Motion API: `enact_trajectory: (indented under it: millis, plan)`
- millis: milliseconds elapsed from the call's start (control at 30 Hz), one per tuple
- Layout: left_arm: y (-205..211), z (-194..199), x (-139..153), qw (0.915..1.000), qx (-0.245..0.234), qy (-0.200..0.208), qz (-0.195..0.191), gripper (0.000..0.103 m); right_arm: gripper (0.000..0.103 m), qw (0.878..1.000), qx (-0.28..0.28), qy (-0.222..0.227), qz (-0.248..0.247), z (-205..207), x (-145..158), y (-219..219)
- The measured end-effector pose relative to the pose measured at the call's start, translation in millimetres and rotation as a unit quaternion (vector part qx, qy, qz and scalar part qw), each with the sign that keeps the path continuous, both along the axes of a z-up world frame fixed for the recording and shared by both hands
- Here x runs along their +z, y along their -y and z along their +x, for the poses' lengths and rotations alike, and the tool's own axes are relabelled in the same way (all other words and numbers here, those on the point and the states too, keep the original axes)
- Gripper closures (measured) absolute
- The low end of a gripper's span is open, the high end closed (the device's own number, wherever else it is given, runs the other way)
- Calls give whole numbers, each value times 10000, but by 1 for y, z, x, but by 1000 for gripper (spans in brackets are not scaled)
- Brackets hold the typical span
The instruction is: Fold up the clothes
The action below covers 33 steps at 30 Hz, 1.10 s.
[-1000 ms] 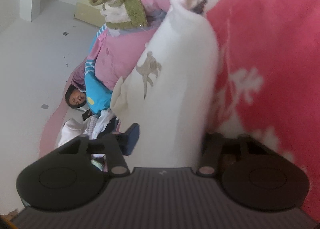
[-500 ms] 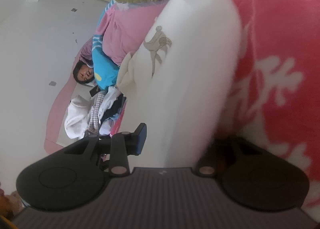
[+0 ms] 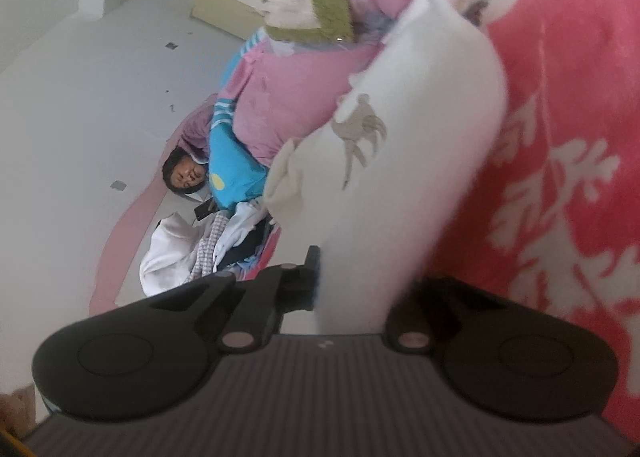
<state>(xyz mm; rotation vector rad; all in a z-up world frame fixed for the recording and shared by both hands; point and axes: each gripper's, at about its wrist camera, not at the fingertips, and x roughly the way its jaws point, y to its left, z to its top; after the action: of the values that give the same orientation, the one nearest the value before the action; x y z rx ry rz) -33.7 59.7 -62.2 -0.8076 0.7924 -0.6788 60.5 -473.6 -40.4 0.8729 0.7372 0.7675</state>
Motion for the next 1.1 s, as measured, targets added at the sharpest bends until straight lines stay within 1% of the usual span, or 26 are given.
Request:
enact_trajectory:
  millis: [133, 367, 700, 900, 1000, 1100]
  plan:
    - [-7, -11, -2, 10000, -10, -69, -26, 97, 97, 10000, 43, 16, 9, -11, -1, 1]
    - [-9, -38, 0, 9999, -152, -52, 64, 97, 97, 9999, 118, -81, -49, -38, -9, 4]
    - [-6, -73, 5, 9993, -355, 90, -2, 97, 97, 9997, 220, -10, -128, -80, -4, 11]
    - [-4, -89, 4, 9986, -522, 42, -38, 96, 97, 9995, 263, -8, -182, -107, -4, 18]
    - [-1, -93, 4, 9981, -619, 65, 25, 96, 97, 9994, 275, -35, -216, -118, -6, 21]
    - [-1, -92, -2, 9978, -631, -30, 213, 96, 97, 9990, 265, -104, -353, -124, -9, 24]
